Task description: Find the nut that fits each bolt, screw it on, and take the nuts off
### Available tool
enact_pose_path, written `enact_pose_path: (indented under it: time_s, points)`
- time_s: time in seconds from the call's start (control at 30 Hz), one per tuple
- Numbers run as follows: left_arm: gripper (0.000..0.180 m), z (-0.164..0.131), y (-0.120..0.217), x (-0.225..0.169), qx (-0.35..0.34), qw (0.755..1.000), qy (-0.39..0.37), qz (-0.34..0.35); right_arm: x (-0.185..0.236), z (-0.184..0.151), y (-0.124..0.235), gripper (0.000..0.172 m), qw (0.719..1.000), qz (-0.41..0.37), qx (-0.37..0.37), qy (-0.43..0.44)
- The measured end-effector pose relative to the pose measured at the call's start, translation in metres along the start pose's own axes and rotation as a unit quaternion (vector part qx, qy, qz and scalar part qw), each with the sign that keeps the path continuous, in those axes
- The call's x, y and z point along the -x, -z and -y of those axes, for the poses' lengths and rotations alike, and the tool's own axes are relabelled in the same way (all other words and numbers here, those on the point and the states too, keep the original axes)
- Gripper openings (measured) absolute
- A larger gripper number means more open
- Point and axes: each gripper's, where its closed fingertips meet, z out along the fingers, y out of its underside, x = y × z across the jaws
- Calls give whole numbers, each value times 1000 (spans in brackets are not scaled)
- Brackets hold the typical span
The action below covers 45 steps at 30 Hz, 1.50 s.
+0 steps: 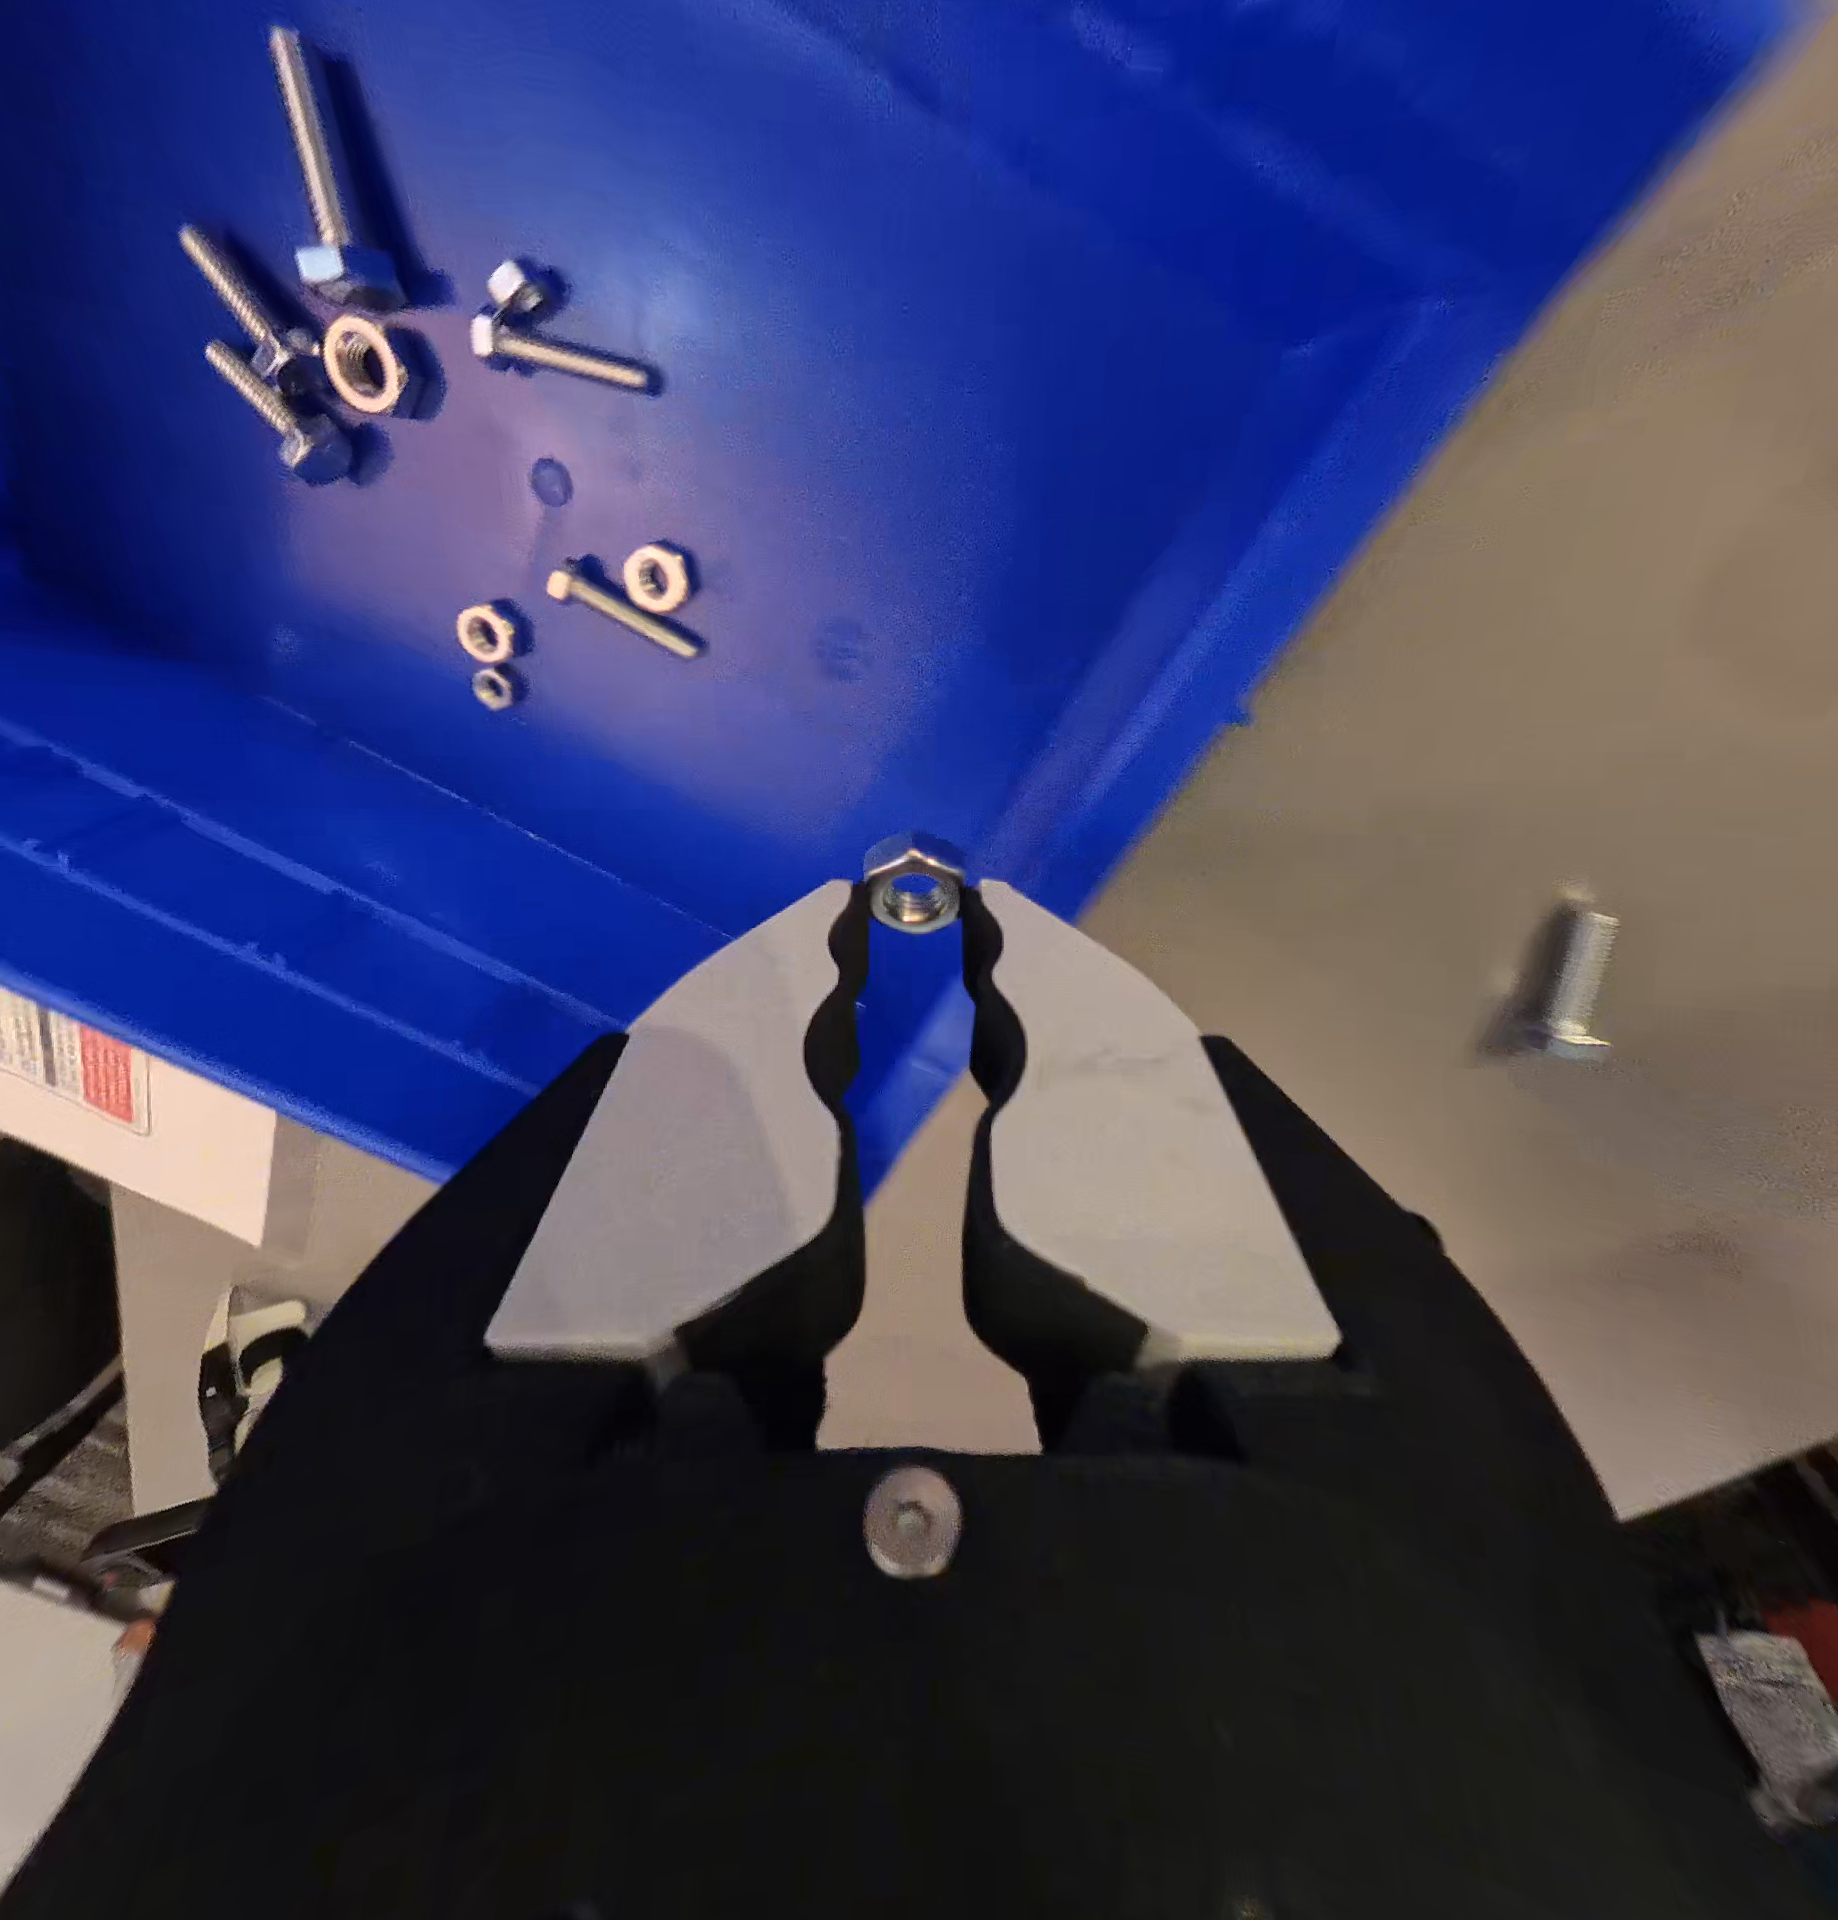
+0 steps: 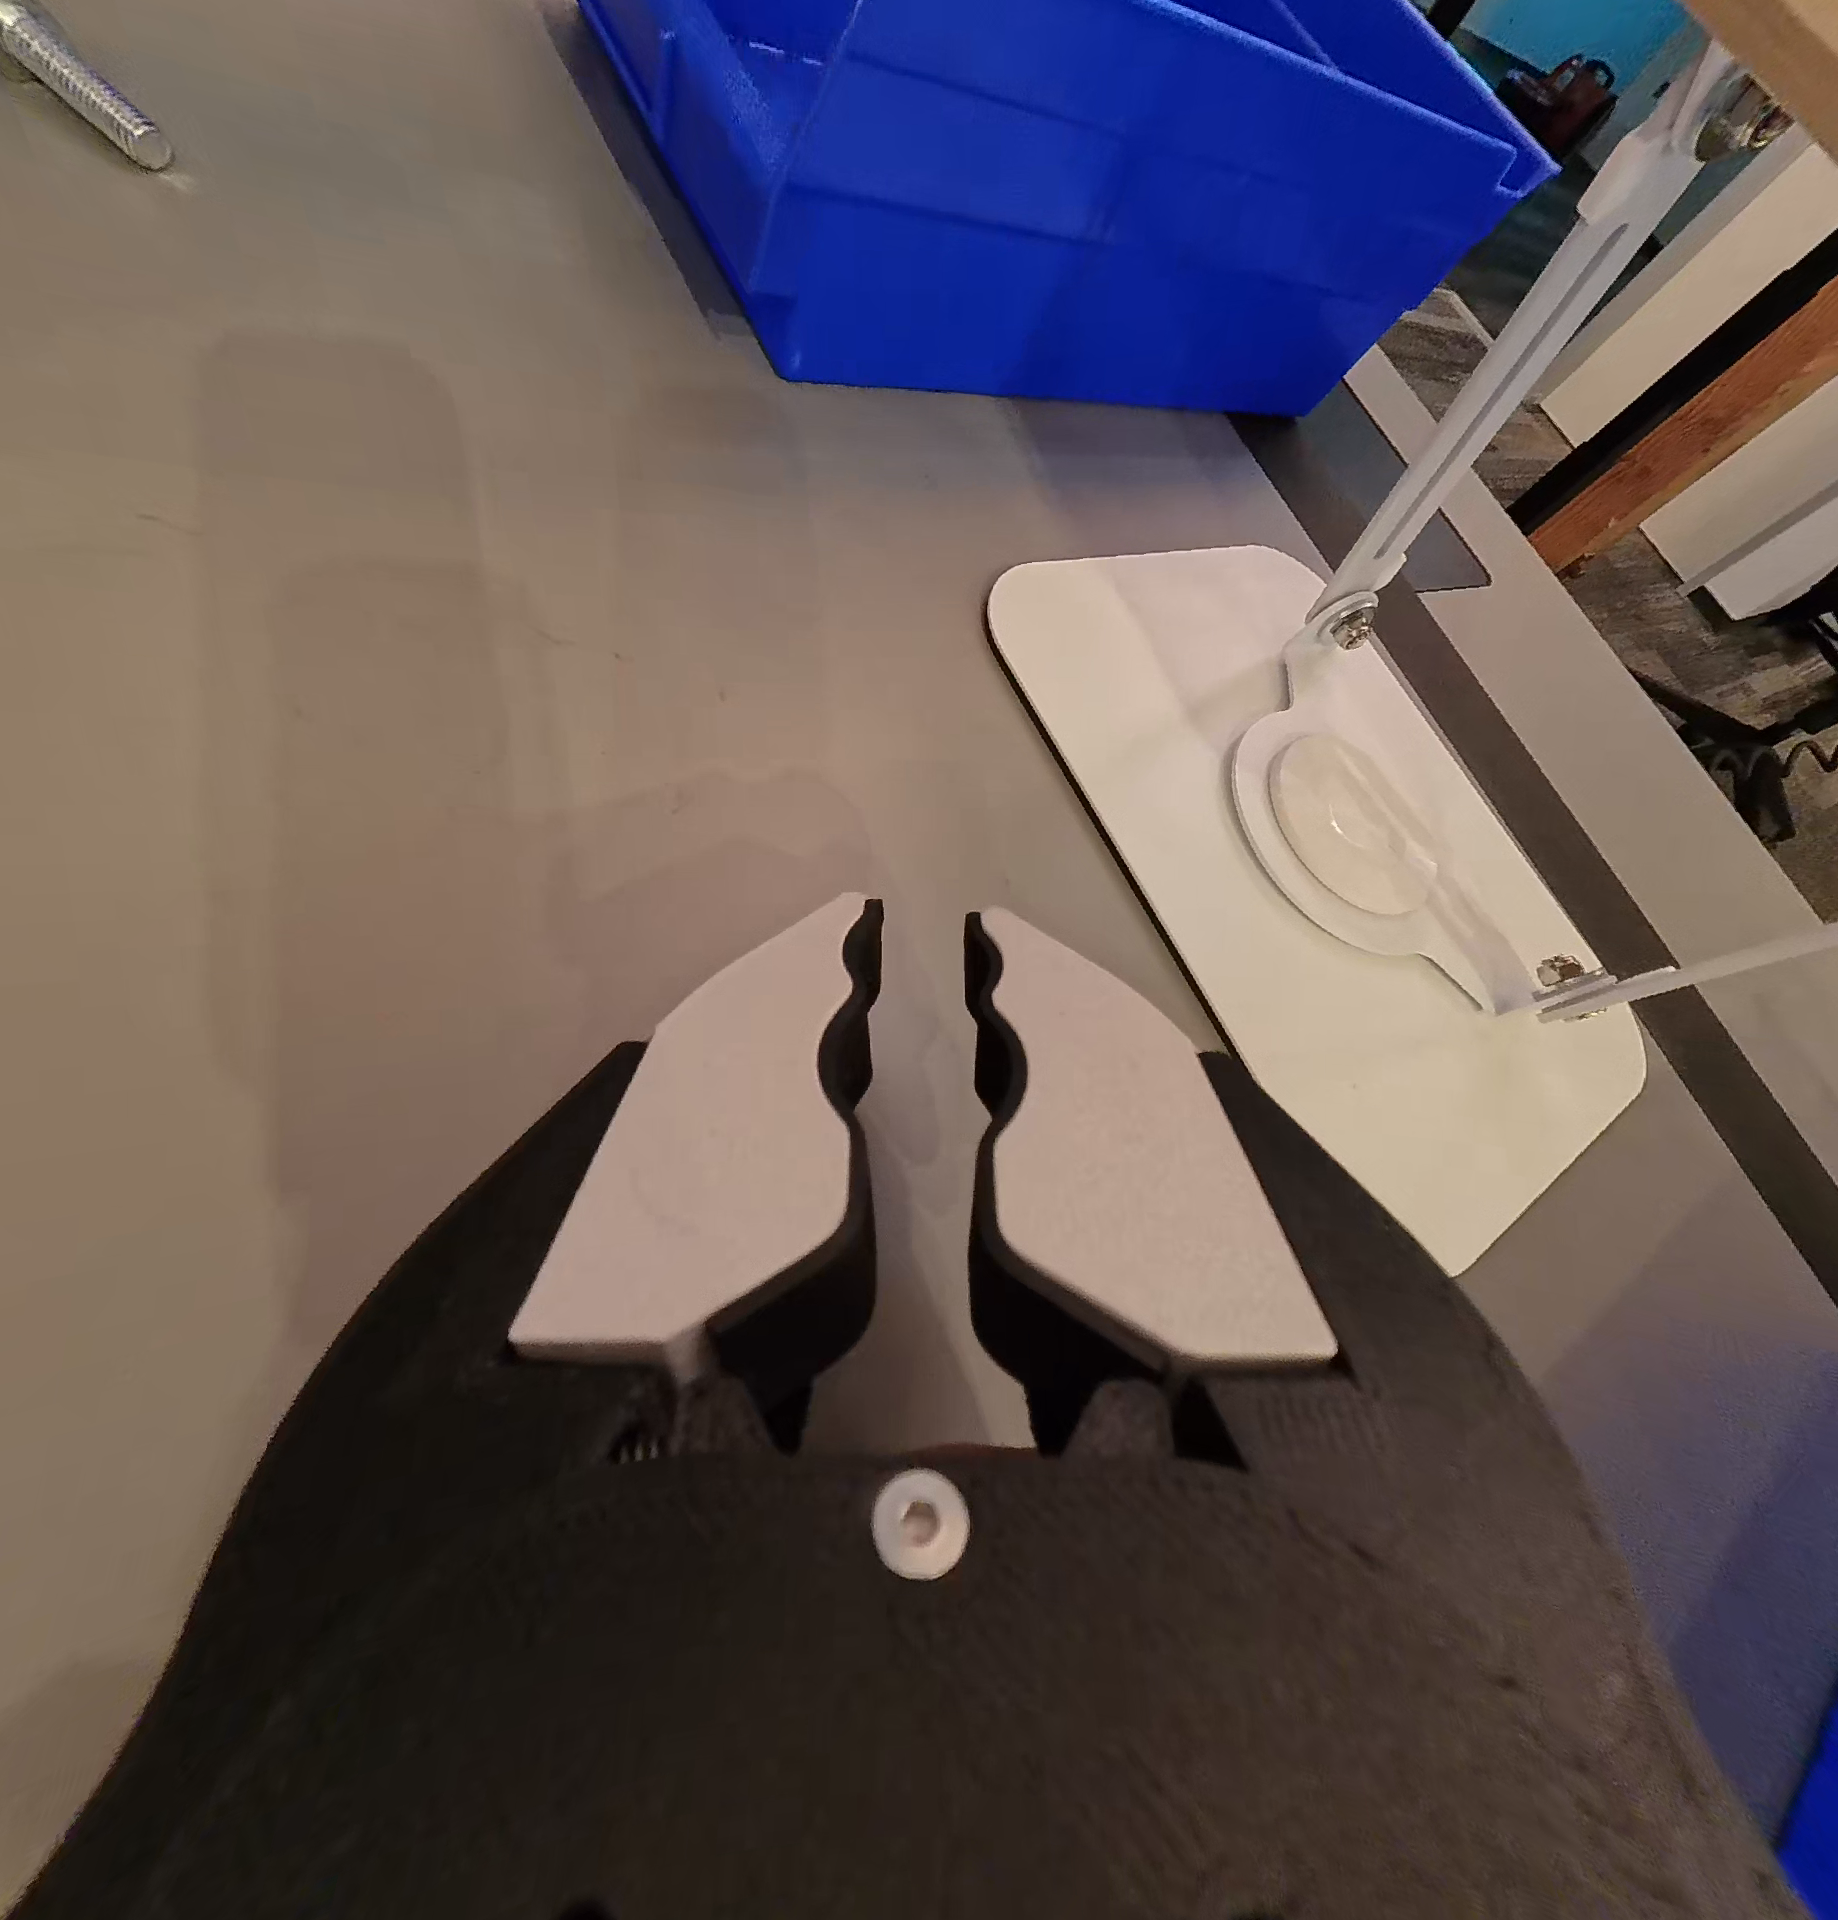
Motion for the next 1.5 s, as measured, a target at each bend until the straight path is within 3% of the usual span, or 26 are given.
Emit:
enact_pose_path:
  time_s: [0.2, 0.37, 0.5, 0.73, 0.83, 0.93, 1.07, 1.2, 1.5]
  points:
    - [17, 15, 22, -93, -1, 998, -55, -4, 1, 0, 0, 15, 1000, 0, 0, 4]
    - [17, 40, -6, -168, 8, 992, -119, -36, 1, 1, 0, 15, 1000, -1, -1, 7]
    - [17, 50, -36, -200, 25, 986, -149, -64, 1, 1, 1, 15, 1000, 0, -2, 5]
    - [17, 51, -45, -212, 38, 983, -159, -79, 2, 1, 0, 15, 1000, 1, -2, 8]
    - [41, 51, -42, -211, 30, 985, -150, -79, 2, 1, 0, 15, 1000, 1, -2, 8]
    - [44, 48, -26, -205, -8, 990, -124, -70, 2, 1, 0, 15, 1000, 1, -2, 8]
    - [42, 6, -10, -184, -32, 997, -62, -29, 2, 1, 1, 15, 1000, 2, -2, 8]
    - [39, -43, -20, -178, -35, 999, 15, -33, 2, 1, 0, 15, 1000, 2, 0, 9]
    - [38, -63, -34, -171, -43, 997, 55, -22, 2, 0, 0, 15, 1000, 1, 1, 9]
